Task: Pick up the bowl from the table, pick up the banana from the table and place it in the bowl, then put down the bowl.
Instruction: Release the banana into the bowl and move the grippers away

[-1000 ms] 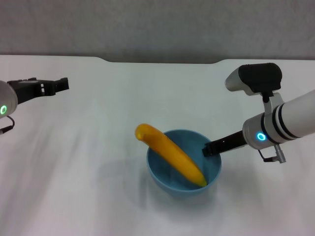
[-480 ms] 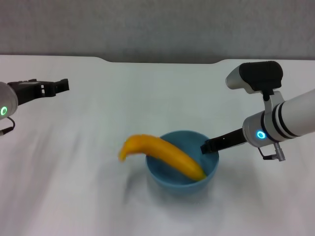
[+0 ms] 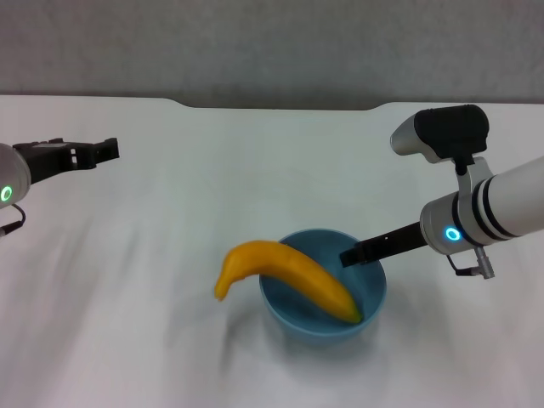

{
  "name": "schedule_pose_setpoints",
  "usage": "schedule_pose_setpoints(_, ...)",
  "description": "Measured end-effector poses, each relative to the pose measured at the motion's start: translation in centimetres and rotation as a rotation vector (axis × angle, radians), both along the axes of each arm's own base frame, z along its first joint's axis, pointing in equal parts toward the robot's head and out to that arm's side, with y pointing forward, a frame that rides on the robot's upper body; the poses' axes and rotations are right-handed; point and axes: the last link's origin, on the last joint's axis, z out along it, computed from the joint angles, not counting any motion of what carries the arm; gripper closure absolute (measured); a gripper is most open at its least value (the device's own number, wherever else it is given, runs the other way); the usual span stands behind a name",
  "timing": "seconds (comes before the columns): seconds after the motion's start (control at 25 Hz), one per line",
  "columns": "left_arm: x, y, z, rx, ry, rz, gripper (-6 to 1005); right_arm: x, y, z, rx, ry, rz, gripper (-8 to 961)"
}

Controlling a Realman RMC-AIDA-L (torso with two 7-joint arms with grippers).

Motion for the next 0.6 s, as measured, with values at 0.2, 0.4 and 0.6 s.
schedule_pose_setpoints(0.2, -0.3, -0.1, 0.0, -0.003, 0.001, 0.007, 102, 0.0, -0.3, 0.2, 0.004, 0.014, 0.014, 421)
schedule_pose_setpoints(0.4, -0.7, -0.3, -0.1, -0.004, 0.003, 0.018, 102, 0.2, -0.8, 1.0, 0.023, 0.046, 0.029, 292)
schedule_pose_setpoints(0.6, -1.5, -0.8, 0.0, -0.005, 0.005, 0.035, 101, 1.0, -1.3, 2.2, 0.07, 0.068, 0.038, 183)
